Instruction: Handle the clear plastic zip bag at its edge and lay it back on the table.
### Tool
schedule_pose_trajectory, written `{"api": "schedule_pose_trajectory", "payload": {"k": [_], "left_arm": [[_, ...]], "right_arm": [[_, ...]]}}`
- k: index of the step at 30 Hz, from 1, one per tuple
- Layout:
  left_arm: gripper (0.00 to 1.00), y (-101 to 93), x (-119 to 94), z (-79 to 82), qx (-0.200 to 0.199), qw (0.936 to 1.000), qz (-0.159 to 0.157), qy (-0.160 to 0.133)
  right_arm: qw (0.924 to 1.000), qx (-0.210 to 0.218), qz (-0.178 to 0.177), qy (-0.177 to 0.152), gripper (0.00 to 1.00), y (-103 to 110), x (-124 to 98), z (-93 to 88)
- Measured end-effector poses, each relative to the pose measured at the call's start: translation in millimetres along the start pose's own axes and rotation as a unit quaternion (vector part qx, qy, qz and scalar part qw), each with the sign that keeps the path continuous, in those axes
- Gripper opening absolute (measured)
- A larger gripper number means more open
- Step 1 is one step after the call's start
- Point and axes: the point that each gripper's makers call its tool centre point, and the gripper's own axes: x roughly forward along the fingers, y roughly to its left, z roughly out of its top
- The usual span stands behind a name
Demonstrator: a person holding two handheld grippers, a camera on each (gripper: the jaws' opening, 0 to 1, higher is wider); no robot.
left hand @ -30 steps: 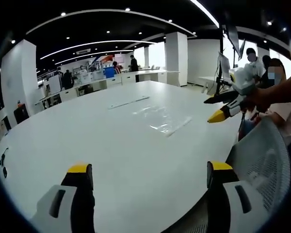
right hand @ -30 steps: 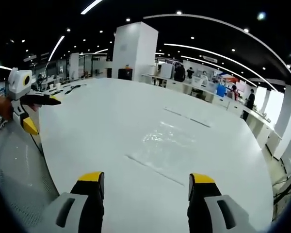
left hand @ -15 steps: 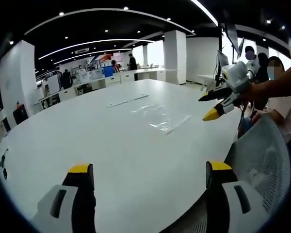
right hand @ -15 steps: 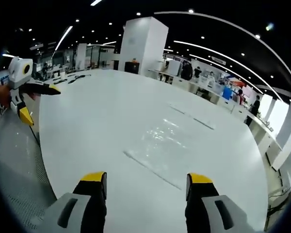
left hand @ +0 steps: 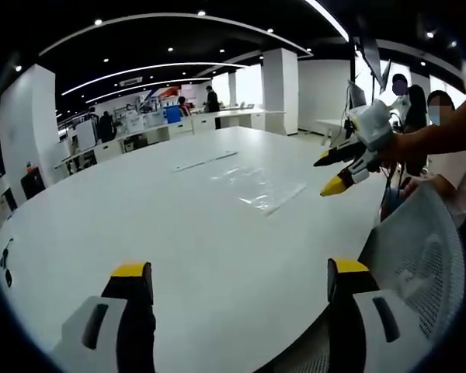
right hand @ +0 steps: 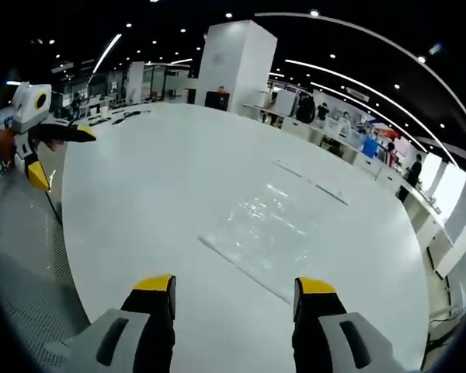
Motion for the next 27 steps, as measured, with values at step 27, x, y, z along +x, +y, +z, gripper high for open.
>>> {"api": "schedule_pose_trajectory", "payload": {"k": [27], "left_arm": [[0.89, -2.9, 1, -3.7, 0.004, 0.9999, -0.006, 0.013]], "right_arm": [[0.9991, 0.005, 0.019, 0.036, 0.5, -7, 25, -18.9]]}}
